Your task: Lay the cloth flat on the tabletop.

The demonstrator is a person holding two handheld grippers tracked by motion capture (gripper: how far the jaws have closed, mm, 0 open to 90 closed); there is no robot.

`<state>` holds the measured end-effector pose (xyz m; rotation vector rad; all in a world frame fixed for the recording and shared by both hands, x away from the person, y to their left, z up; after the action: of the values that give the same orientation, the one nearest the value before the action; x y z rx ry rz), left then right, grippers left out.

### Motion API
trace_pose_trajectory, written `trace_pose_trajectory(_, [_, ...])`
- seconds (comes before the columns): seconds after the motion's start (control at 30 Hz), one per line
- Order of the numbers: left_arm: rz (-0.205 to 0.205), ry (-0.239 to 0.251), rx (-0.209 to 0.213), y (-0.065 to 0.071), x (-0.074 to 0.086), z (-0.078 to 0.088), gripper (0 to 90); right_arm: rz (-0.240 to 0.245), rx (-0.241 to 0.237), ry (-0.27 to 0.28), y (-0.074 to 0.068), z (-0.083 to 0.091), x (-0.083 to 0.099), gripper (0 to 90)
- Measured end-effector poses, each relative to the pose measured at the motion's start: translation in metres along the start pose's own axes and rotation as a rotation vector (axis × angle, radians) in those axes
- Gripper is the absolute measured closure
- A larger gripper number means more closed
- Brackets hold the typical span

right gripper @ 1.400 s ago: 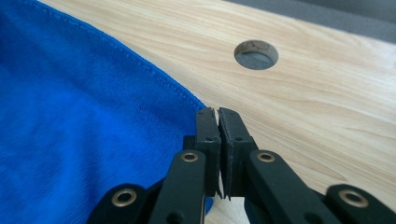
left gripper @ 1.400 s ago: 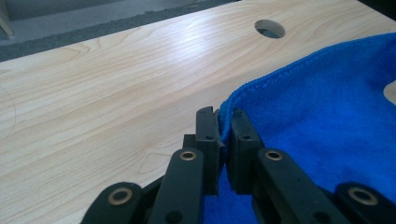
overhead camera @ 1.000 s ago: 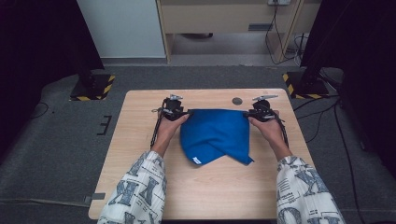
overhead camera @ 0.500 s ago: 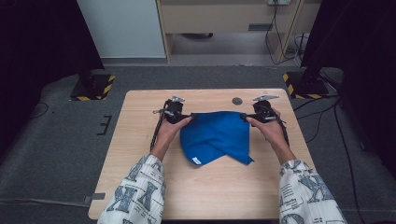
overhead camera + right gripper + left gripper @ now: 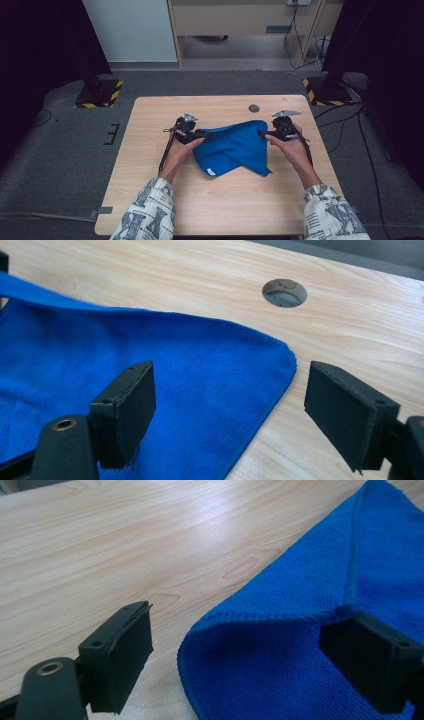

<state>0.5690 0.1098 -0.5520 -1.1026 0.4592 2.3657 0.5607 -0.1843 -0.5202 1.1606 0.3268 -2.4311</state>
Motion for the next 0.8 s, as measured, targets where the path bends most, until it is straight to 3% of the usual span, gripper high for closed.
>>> trace_pose_trajectory(0.07, [-0.012,0.015,-0.025,0.000,-0.001,-0.001,13.1,0.004,-0.006,0.001,-0.003,-0.001,0.002,21.5])
trace_pose_trajectory(0.1, [-0.013,0.051,-0.045,-0.001,-0.007,0.000,14.5,0.003,-0.009,-0.004,-0.004,-0.002,0.004,22.1])
trace_pose_trajectory(0.2, [-0.008,0.095,-0.054,-0.004,-0.019,0.001,16.5,0.004,-0.025,-0.012,-0.009,-0.002,0.010,24.9])
trace_pose_trajectory(0.3, [-0.006,0.069,-0.066,-0.007,-0.023,-0.006,19.1,0.013,-0.041,-0.032,-0.015,-0.004,0.021,26.2])
trace_pose_trajectory(0.47, [-0.027,0.004,-0.071,-0.010,-0.010,-0.023,19.3,0.026,-0.061,-0.058,-0.025,-0.008,0.037,28.5])
trace_pose_trajectory(0.57, [-0.027,0.001,-0.086,-0.014,-0.007,-0.028,20.7,0.032,-0.066,-0.069,-0.029,-0.008,0.044,29.8])
trace_pose_trajectory(0.8, [0.016,0.005,-0.124,-0.039,0.001,-0.030,21.2,0.066,-0.079,-0.116,-0.039,-0.011,0.069,34.6])
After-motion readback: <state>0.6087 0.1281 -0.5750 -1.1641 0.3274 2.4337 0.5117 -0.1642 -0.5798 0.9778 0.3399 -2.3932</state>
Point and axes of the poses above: each handheld gripper's, and its own axes: z roughly backward along the jaws, x roughly out of its underside, y roughly to its right, the point moved 7 cm from there along -z, roughly forward along the jaws, and after that the axes turned 2 degrees about x, right-handed, at the moved point
